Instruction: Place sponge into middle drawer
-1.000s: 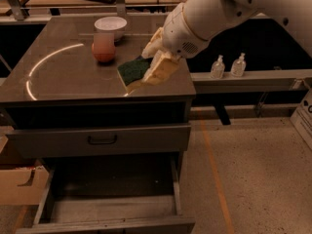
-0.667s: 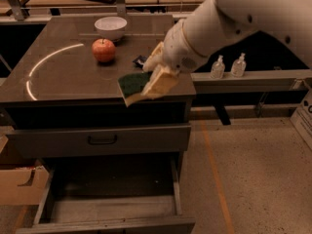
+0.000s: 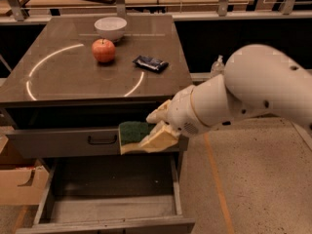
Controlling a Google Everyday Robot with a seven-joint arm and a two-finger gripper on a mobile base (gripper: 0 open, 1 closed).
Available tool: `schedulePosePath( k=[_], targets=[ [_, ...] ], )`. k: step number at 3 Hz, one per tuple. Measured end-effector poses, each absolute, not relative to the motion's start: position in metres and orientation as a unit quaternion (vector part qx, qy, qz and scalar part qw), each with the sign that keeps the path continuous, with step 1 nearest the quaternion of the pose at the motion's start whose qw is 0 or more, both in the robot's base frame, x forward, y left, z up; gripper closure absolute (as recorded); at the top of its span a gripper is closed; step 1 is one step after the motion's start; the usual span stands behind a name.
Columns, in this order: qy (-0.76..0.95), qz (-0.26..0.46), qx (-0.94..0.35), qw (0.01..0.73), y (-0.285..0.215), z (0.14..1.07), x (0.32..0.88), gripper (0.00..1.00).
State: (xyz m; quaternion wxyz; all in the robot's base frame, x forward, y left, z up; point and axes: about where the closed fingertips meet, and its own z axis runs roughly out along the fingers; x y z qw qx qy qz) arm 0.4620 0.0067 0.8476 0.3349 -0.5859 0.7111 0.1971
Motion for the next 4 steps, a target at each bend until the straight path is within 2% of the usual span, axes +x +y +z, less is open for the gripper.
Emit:
schedulePosePath(
  k=[2, 3, 4],
  targets=[
    [0.721, 0.248, -0.563, 0.319, 0.016, 0.753, 0.442, 1.0],
    [0.717, 0.258, -0.554, 0.336, 0.032, 0.684, 0.454, 1.0],
    [0.718, 0.259, -0.553, 0.335, 0.032, 0.682, 0.454, 1.0]
  ],
)
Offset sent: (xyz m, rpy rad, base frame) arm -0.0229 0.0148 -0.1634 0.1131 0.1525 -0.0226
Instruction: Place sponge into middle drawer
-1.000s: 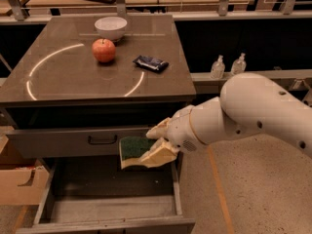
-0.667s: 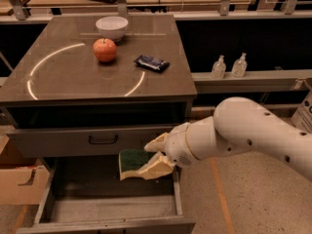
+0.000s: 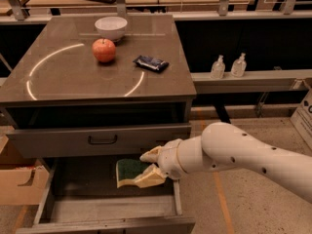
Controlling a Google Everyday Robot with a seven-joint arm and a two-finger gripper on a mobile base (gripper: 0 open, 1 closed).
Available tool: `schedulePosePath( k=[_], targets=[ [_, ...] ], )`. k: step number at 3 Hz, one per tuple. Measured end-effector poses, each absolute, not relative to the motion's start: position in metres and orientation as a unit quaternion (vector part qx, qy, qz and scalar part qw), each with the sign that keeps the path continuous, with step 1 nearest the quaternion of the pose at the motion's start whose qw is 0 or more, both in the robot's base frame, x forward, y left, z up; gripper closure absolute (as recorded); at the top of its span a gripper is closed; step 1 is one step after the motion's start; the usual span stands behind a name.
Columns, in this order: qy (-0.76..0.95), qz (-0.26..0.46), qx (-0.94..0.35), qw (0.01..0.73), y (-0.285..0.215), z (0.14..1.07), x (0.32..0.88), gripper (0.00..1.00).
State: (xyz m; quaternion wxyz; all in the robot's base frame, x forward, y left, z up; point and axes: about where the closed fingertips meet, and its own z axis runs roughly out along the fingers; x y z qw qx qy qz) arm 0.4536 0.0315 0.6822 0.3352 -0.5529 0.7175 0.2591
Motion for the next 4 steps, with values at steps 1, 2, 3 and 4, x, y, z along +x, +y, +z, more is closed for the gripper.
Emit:
schedulePosePath(
  k=[1, 2, 3, 4],
  targets=[
    [0.736, 0.276, -0.52, 0.334, 0.025, 0.645, 0.456, 1.0],
    [0.742, 0.291, -0.505, 0.332, 0.026, 0.604, 0.466, 1.0],
    [0.741, 0.305, -0.51, 0.314, 0.043, 0.55, 0.477, 1.0],
    [0.727, 0.324, -0.525, 0.302, 0.069, 0.511, 0.481, 1.0]
  ],
)
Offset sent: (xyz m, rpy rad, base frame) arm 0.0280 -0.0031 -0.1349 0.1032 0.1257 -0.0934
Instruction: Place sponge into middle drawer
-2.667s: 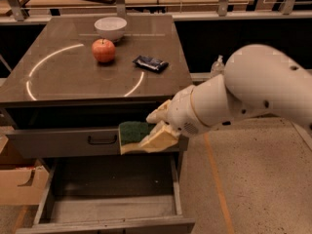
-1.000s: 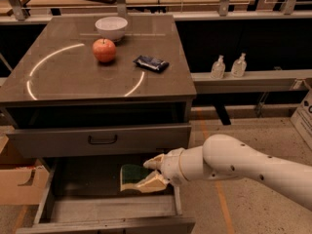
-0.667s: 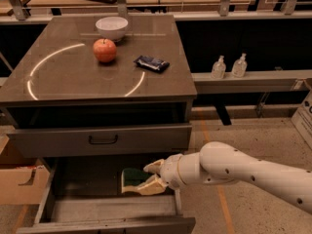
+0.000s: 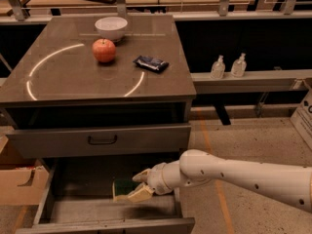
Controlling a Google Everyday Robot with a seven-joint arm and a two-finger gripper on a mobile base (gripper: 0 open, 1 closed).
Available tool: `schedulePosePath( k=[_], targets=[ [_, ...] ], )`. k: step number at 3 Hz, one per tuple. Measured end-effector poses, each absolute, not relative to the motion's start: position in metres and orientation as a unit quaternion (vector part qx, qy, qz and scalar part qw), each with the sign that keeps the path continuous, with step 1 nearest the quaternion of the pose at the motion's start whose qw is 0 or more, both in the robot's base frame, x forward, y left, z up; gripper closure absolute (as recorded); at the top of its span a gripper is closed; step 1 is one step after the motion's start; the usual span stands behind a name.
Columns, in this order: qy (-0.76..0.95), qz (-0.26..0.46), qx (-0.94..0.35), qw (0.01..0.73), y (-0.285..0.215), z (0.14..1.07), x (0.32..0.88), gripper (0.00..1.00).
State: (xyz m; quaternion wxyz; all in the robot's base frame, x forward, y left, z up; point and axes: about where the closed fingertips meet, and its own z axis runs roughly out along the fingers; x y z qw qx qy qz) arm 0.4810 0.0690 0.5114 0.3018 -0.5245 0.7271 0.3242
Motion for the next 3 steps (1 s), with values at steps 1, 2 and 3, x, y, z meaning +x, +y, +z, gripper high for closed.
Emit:
schedulePosePath(
  k=[1, 2, 3],
  targets=[
    [0.732, 0.306, -0.538, 0.284, 0.082, 0.468, 0.482, 1.0],
    [0.747, 0.26, -0.539, 0.29, 0.085, 0.427, 0.498, 1.0],
    [0.754, 0.22, -0.536, 0.308, 0.082, 0.401, 0.519, 1.0]
  ],
)
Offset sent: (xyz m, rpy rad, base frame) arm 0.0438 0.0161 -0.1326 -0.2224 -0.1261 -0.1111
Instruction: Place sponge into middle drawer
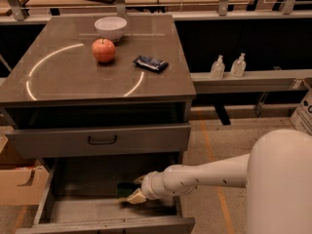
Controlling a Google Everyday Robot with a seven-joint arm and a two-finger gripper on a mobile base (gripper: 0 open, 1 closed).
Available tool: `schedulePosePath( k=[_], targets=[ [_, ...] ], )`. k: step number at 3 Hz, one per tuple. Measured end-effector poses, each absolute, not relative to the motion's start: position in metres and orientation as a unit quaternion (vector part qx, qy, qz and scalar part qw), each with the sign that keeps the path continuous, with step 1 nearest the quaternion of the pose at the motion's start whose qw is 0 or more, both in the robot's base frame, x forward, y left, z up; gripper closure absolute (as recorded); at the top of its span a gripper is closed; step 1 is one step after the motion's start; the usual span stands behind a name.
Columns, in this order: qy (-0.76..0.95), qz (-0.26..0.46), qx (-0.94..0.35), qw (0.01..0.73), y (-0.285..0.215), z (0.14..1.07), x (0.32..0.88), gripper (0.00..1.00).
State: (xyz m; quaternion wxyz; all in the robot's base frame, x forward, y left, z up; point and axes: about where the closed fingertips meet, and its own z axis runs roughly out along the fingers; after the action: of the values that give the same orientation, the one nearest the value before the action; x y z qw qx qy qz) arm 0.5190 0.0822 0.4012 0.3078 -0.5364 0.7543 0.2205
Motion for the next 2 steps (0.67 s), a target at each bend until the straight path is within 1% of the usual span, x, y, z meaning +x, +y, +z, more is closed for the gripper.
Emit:
schedulePosePath(
  k=[1, 2],
  targets=[
    [0.755, 0.206, -0.529, 0.329, 0.086, 0.387, 0.537, 0.82],
    [0.751, 0.203, -0.53, 0.337, 0.09, 0.383, 0.548, 0.59]
  ],
)
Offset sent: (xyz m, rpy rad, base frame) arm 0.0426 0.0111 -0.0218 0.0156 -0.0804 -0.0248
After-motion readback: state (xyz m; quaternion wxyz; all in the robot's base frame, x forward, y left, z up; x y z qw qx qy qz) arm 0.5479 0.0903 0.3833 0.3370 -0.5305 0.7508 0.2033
